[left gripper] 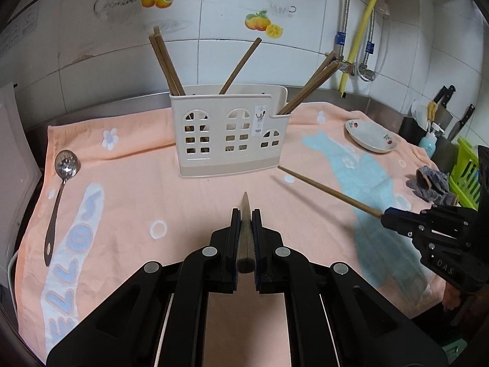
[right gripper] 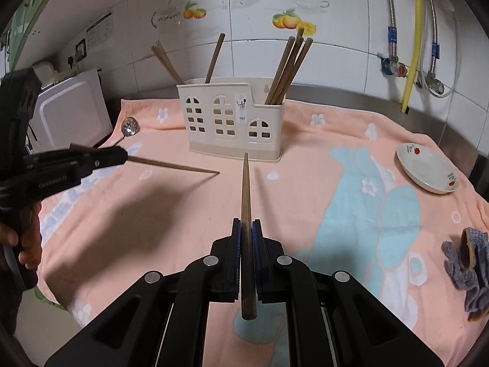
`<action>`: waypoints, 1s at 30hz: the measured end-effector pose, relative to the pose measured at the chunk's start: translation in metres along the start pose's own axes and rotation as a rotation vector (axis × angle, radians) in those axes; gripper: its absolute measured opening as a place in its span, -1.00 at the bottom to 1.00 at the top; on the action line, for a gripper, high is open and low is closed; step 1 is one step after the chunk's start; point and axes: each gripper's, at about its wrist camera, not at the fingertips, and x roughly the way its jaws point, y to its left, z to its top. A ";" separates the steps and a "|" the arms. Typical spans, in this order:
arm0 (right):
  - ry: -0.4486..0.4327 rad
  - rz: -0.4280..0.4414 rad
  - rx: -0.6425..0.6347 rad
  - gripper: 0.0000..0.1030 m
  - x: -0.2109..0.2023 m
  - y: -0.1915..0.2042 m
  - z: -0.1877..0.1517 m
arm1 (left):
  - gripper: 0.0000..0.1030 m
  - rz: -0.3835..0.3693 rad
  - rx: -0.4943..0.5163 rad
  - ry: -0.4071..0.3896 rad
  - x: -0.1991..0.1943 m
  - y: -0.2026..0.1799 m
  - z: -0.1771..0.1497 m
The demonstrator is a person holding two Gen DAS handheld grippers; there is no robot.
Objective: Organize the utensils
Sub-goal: 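Raise both held chopsticks upright and lower them into the cream holder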
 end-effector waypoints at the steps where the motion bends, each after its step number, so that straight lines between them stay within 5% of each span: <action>1: 0.002 0.001 -0.005 -0.86 0.000 0.001 0.000 | -0.88 0.002 0.004 0.000 0.000 -0.001 0.001; 7: 0.051 0.014 -0.026 -0.86 0.007 0.002 -0.010 | -0.88 0.006 0.011 0.000 0.001 -0.003 0.003; 15: 0.002 0.026 -0.004 -0.86 -0.002 0.000 0.000 | -0.88 0.009 0.025 -0.002 0.002 -0.002 0.008; 30: -0.054 0.039 -0.119 -0.86 -0.042 -0.015 0.079 | -0.88 0.024 0.077 -0.087 -0.024 -0.001 0.055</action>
